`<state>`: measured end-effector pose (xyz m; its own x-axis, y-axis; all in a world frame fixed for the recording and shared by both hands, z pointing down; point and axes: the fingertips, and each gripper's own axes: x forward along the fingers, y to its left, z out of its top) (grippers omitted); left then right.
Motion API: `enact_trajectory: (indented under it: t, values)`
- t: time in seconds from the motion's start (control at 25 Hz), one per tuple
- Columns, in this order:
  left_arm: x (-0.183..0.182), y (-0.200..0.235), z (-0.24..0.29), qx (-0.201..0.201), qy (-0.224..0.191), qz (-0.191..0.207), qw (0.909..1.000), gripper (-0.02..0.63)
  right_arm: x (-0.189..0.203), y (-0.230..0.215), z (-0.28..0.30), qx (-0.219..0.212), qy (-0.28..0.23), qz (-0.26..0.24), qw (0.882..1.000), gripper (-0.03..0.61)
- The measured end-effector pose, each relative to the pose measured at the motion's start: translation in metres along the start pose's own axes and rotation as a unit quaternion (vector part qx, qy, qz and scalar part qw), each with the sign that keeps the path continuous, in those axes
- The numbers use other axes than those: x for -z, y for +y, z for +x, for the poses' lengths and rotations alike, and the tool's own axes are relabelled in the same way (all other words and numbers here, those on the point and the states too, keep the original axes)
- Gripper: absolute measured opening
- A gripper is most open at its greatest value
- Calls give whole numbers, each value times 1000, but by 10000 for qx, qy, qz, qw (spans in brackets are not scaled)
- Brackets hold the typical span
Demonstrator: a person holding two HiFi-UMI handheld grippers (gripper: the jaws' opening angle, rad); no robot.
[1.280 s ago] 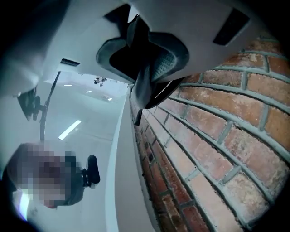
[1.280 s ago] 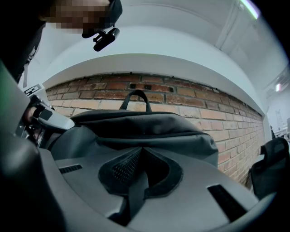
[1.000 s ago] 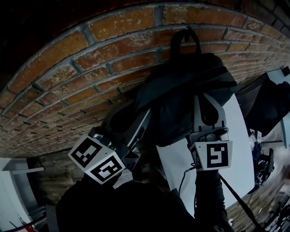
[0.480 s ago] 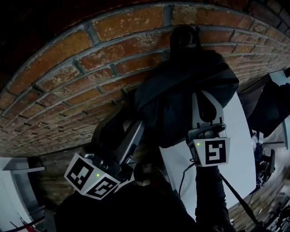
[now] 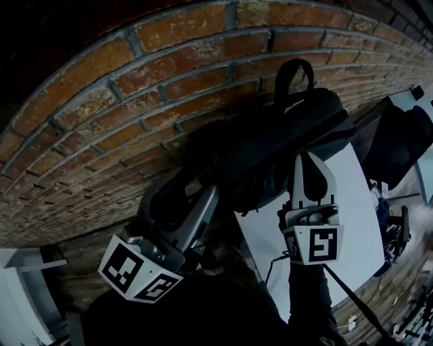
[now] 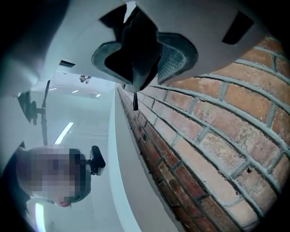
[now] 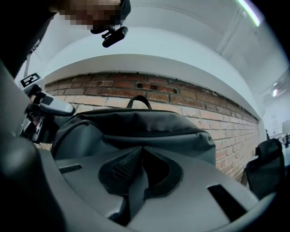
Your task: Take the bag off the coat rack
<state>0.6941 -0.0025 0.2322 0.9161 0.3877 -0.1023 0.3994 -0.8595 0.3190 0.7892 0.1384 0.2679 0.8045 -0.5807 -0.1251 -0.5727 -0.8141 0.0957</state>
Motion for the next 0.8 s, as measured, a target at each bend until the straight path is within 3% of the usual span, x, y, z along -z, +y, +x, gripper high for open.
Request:
enact_trajectory:
  t: [0.28, 0.56, 0.8]
  values:
    - [4, -17, -11, 315, 17, -50, 9995, 167, 2, -12, -51, 659, 195, 204, 9974, 9]
    - [6, -30, -19, 560, -18, 98, 9984, 167, 6, 21, -83, 506, 492, 514, 9962, 9]
    - [-1, -38, -31, 646, -186, 355, 9971, 142, -23, 46, -95, 482, 299, 514, 9971, 9]
